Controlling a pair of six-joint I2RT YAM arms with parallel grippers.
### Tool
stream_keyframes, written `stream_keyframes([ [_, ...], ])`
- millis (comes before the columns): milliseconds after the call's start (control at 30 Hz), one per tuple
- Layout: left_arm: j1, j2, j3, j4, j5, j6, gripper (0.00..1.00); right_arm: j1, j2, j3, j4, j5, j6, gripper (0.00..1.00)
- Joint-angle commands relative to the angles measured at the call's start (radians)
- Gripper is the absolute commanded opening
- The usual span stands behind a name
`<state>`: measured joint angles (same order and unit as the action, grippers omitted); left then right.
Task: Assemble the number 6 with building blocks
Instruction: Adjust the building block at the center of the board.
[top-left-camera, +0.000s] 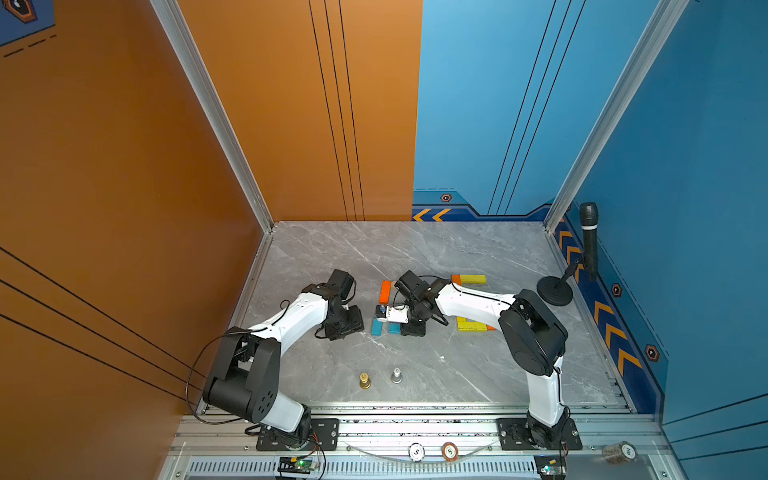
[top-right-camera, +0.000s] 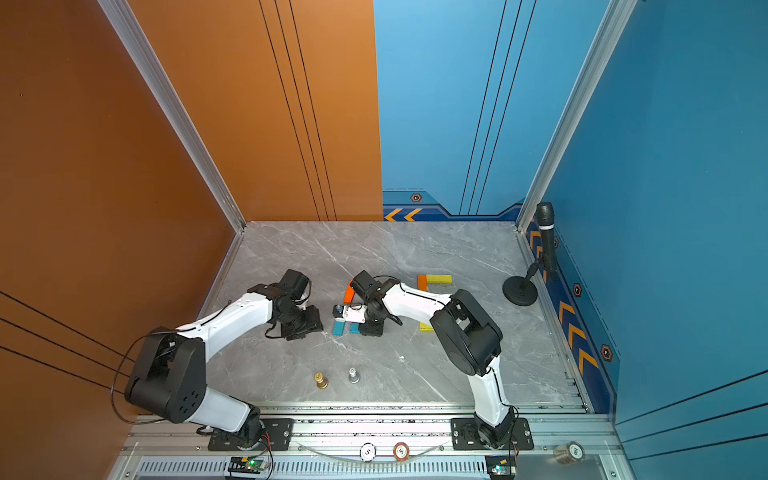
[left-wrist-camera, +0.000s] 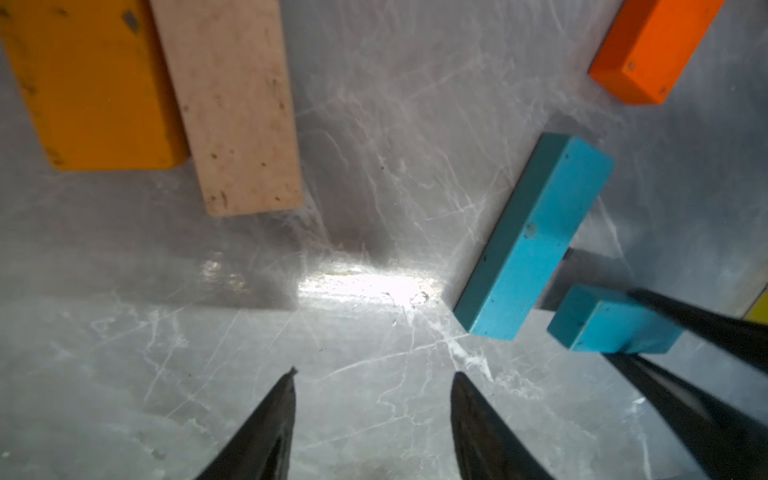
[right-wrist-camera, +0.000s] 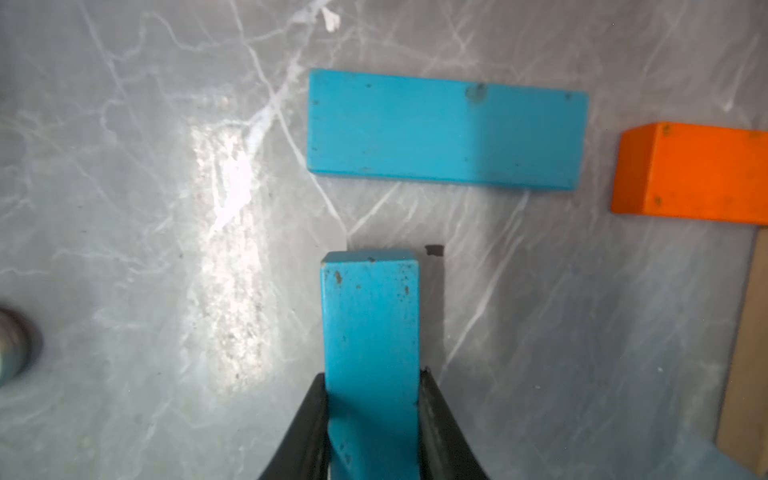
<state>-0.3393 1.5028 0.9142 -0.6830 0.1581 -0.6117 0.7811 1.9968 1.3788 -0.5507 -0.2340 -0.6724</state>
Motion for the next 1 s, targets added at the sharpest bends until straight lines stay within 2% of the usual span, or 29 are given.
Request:
stream_keyframes([
  [0, -0.032, 0.019, -0.016, -0.015, -0.045, 0.005, 0.54, -0.019, -0.056, -0.026, 0.031, -0.002, 0.044, 0.26],
  [400, -0.156, 0.126, 0.021, -0.015, -0.074, -0.015, 0.41, -0.062, -0.081, -0.044, 0.064, -0.023, 0.09, 0.26],
  [567, -0.172, 0.167, 0.049, -0.016, -0.073, -0.011, 0.37, -0.072, -0.092, -0.05, 0.075, -0.033, 0.102, 0.26],
  [967, -0.172, 0.233, 0.109, -0.018, -0.076, -0.008, 0.36, -0.072, -0.101, -0.063, 0.087, -0.042, 0.116, 0.26],
])
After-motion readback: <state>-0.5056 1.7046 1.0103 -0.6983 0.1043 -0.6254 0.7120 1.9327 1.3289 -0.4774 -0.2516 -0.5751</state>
